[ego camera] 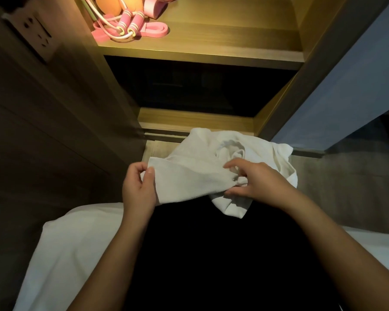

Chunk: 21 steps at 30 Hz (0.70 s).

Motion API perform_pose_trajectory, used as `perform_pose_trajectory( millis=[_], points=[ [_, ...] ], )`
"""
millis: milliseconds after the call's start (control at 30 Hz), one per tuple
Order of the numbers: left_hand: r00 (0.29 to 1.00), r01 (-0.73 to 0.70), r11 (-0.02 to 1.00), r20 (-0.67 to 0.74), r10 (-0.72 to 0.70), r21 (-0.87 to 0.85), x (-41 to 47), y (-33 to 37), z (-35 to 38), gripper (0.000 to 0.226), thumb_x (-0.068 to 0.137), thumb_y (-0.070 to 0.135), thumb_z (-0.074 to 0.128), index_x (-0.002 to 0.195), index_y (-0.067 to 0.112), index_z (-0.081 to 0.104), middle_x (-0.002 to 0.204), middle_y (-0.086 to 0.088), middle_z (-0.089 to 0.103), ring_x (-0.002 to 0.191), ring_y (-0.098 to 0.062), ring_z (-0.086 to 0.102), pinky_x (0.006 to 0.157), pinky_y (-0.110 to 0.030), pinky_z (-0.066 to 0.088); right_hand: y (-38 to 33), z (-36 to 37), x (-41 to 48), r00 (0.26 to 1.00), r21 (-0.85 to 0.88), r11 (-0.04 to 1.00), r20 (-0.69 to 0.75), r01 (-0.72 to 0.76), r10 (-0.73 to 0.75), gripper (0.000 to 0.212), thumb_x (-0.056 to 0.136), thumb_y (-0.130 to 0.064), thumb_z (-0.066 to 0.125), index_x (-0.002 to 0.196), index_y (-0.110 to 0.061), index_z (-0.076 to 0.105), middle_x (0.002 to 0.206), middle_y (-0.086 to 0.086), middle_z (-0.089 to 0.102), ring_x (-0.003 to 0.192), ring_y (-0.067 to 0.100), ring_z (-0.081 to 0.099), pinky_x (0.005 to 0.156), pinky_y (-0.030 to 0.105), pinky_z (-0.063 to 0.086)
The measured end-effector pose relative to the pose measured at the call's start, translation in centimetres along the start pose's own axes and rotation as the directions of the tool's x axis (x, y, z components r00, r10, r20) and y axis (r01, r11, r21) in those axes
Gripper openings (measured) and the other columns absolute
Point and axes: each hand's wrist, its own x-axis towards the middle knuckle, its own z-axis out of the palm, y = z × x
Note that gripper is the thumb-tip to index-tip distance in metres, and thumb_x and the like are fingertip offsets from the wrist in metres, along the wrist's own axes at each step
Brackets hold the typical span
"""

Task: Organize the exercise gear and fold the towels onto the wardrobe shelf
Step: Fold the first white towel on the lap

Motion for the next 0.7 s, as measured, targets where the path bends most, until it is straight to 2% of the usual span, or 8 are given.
perform_pose_trajectory(
  millis=[67, 167, 267, 333, 467, 533, 633, 700],
  points=[
    [0.983, -0.181, 0.982, 0.045, 0.178, 0.052, 0.1, 1.3, 0.0, 0.008, 0.097, 0.023, 0.054, 0.093, 0.03, 0.054, 0.088, 0.014, 0.059, 0.079, 0.006, 0.056, 0.063, -0.018, 0.043, -0.5, -1.1, -0.4, 0.998, 0.123, 0.991, -0.032, 0.059, -0.056, 0.063, 0.061, -0.07, 0.07, 0.119, -0.054, 0.051, 0.081, -0.024, 0.053, 0.077, -0.012, 0.05, 0.069, 0.016, 0.04],
    [0.911, -0.392, 0.911, 0.196, 0.364, 0.129, -0.2, 3.3, 1.0, 0.008, 0.095, 0.018, 0.057, 0.091, 0.025, 0.057, 0.083, 0.011, 0.059, 0.074, -0.002, 0.056, 0.061, -0.011, 0.041, -1.6, -2.2, -0.5, 0.985, 0.227, 0.964, -0.129, 0.142, -0.115, 0.049, 0.061, -0.072, 0.062, 0.108, -0.058, 0.058, 0.097, -0.03, 0.062, 0.093, -0.009, 0.057, 0.084, 0.016, 0.046],
    [0.835, -0.528, 0.819, 0.316, 0.45, 0.227, -1.0, 4.5, 3.1, 0.007, 0.094, 0.014, 0.059, 0.088, 0.018, 0.058, 0.083, 0.008, 0.057, 0.077, -0.008, 0.055, 0.064, -0.018, 0.043, -3.0, -2.3, -0.2, 0.963, 0.255, 0.943, -0.218, 0.214, -0.16, 0.037, 0.066, -0.069, 0.06, 0.098, -0.052, 0.066, 0.092, -0.039, 0.061, 0.097, -0.01, 0.058, 0.086, 0.011, 0.043],
    [0.815, -0.549, 0.803, 0.36, 0.454, 0.231, -1.1, 4.8, 4.1, 0.004, 0.094, 0.014, 0.06, 0.09, 0.016, 0.059, 0.085, 0.007, 0.058, 0.079, -0.007, 0.054, 0.067, -0.018, 0.043, -3.6, -2.0, 0.3, 0.963, 0.257, 0.946, -0.235, 0.195, -0.135, 0.039, 0.071, -0.068, 0.061, 0.098, -0.042, 0.071, 0.088, -0.032, 0.062, 0.092, -0.008, 0.057, 0.082, 0.014, 0.043],
    [0.827, -0.512, 0.835, 0.379, 0.415, 0.201, -0.3, 4.8, 4.7, 0.004, 0.089, 0.016, 0.068, 0.086, 0.016, 0.064, 0.076, 0.01, 0.06, 0.07, -0.005, 0.054, 0.058, -0.012, 0.04, -4.0, -0.7, 1.4, 0.972, 0.236, 0.971, -0.233, 0.031, 0.026, 0.021, 0.08, -0.053, 0.067, 0.082, -0.032, 0.069, 0.092, -0.012, 0.066, 0.091, 0.01, 0.059, 0.082, 0.036, 0.049],
    [0.853, -0.427, 0.892, 0.393, 0.343, 0.148, 0.0, 4.7, 4.7, 0.008, 0.086, 0.016, 0.071, 0.085, 0.021, 0.065, 0.075, 0.008, 0.063, 0.066, -0.004, 0.055, 0.058, -0.013, 0.041, -4.3, 0.0, 1.7, 0.968, 0.247, 0.969, -0.248, 0.018, 0.045, 0.013, 0.083, -0.044, 0.068, 0.076, -0.033, 0.066, 0.089, -0.013, 0.065, 0.089, 0.011, 0.058, 0.081, 0.038, 0.05],
    [0.872, -0.221, 0.975, 0.44, 0.214, -0.035, 0.7, 4.4, 4.2, 0.018, 0.087, 0.01, 0.069, 0.092, 0.026, 0.062, 0.086, 0.005, 0.072, 0.083, -0.006, 0.066, 0.075, -0.021, 0.051, -4.3, 0.5, 1.9, 0.963, 0.248, 0.969, -0.266, 0.021, 0.047, 0.009, 0.086, -0.038, 0.068, 0.077, -0.035, 0.064, 0.09, -0.013, 0.063, 0.09, 0.013, 0.058, 0.081, 0.039, 0.049],
    [0.864, -0.122, 0.988, 0.48, 0.151, -0.09, 1.2, 4.0, 3.4, 0.02, 0.092, 0.007, 0.062, 0.099, 0.026, 0.062, 0.089, 0.001, 0.074, 0.088, -0.008, 0.067, 0.075, -0.019, 0.051, -4.0, 0.8, 1.9, 0.96, 0.242, 0.97, -0.276, 0.019, 0.05, 0.005, 0.087, -0.034, 0.068, 0.082, -0.032, 0.067, 0.093, -0.013, 0.06, 0.09, 0.013, 0.057, 0.08, 0.039, 0.048]
  ],
)
